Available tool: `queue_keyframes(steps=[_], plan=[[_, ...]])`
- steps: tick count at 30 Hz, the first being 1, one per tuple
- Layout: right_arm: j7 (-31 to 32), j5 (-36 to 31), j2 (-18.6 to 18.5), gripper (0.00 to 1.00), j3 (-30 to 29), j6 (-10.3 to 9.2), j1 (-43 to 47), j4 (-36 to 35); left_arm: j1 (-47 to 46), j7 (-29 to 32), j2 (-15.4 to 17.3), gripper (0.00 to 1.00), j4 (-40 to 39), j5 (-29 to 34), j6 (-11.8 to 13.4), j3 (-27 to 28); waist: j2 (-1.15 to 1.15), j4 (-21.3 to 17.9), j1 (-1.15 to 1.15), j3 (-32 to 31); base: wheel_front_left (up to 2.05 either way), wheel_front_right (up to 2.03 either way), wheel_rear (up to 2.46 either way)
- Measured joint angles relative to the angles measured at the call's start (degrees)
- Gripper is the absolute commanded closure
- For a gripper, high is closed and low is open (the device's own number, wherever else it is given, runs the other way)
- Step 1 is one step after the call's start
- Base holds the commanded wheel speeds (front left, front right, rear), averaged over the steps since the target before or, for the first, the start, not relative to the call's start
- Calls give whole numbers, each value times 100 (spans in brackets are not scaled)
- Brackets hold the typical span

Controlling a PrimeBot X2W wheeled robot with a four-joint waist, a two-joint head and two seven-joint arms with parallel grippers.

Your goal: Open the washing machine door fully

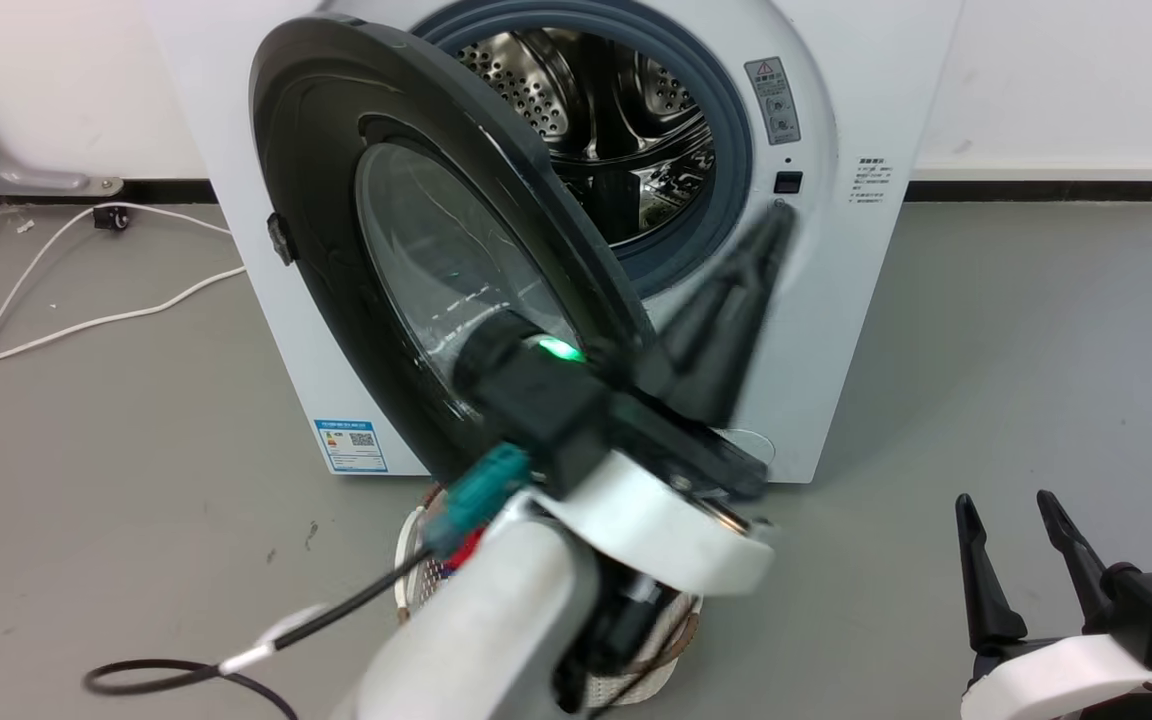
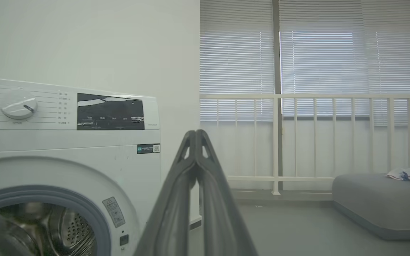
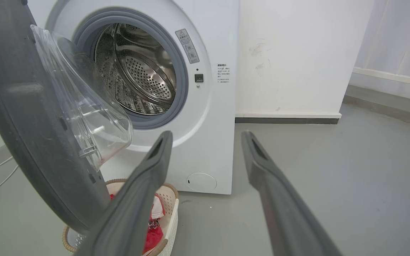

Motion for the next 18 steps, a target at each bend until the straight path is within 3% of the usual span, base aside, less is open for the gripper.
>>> queue_keyframes(steps=[7,18], plan=[[66,0,0,0,-25,0,27,-33,-234,278,-2,100,405,-703,386,-1305,0,-62,0,19,0,0,0],[67,52,1,0,48,0,4,32,-246,493,-1,100,1615,-1581,664,-2888,0,-127,0,129,0,0,0]])
